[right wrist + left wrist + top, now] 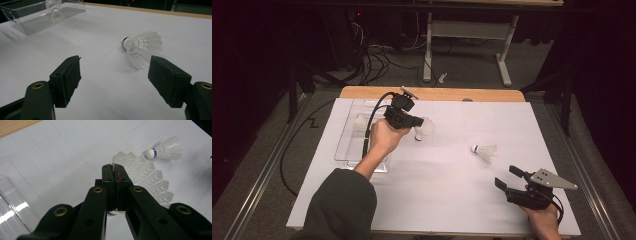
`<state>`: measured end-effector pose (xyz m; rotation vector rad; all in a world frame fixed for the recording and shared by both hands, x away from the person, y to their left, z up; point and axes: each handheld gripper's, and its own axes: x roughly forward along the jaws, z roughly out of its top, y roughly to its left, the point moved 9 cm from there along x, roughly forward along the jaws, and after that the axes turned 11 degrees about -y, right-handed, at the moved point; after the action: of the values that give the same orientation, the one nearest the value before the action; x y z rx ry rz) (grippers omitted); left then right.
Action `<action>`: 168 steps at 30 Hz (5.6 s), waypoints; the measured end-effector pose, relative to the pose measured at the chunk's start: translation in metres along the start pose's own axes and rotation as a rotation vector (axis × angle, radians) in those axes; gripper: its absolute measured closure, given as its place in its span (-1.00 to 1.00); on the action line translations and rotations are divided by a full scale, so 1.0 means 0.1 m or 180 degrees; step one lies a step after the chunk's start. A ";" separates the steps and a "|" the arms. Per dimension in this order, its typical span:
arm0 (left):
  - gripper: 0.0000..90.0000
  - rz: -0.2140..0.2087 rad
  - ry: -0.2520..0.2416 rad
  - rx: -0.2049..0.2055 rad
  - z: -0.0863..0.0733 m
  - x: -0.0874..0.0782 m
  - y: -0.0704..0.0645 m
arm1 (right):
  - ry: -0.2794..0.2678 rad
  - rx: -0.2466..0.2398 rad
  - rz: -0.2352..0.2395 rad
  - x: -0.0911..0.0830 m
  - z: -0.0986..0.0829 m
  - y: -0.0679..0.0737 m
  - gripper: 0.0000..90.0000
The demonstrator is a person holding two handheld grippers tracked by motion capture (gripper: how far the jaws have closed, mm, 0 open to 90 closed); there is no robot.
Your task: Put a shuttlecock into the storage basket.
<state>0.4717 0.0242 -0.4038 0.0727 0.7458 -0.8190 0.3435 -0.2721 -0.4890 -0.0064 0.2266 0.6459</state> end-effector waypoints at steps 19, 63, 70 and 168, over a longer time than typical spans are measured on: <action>0.98 0.0082 -0.0058 -0.0033 -0.01 -0.14 0.09 | 0.0007 -0.0001 0.0003 0.00 0.00 0.00 -0.41; 0.97 0.0329 -0.0213 -0.0206 -0.04 -0.51 0.45 | 0.0008 0.0003 0.0001 0.00 0.00 0.00 -0.41; 0.97 0.0400 -0.0257 -0.0233 -0.01 -0.58 0.52 | 0.0008 0.0001 0.0001 0.00 0.00 0.00 -0.41; 0.07 0.1201 -0.0227 -0.0602 -0.21 -0.40 1.27 | 0.0008 0.0004 0.0015 0.01 0.00 0.01 -0.41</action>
<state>0.5287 0.1450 -0.4224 0.0133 0.7110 -0.3880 0.3435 -0.2713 -0.4894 -0.0054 0.2294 0.6503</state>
